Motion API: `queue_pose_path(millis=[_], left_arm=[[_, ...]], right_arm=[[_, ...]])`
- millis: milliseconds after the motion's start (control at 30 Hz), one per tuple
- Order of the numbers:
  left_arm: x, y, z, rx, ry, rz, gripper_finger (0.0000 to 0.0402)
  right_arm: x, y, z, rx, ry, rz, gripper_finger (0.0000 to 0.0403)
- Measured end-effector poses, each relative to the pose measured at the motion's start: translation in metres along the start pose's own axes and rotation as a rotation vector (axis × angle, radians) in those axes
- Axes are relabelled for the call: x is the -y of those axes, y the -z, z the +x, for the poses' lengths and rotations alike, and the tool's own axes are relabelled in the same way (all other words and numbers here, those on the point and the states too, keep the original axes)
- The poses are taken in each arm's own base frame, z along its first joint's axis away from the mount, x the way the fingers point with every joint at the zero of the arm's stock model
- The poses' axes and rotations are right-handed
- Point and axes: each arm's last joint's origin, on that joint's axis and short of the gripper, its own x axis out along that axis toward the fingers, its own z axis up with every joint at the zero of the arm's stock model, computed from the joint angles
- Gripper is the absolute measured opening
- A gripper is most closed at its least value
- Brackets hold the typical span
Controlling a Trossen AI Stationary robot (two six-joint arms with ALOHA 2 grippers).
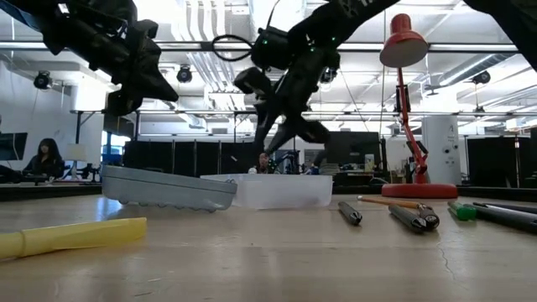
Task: Pick & place school supplies into a supply box
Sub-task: Put the yellow pen into the gray supply box
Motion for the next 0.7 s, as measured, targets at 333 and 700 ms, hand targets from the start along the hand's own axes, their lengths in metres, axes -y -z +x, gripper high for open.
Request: queue_pose_path(millis=[333, 700], left_arm=[[0.002, 0.001, 0.000, -0.021, 0.033, -0.035, 0.0000], [0.017, 0.010, 0.001, -0.093, 0.113, -0.195, 0.0000]], right_arm=[[-0.006, 0.017, -0.008, -0.033, 0.069, -0.205, 0.0168], [0.018, 0.066, -0.068, -0.147, 0.214, -0.688, 0.0153]])
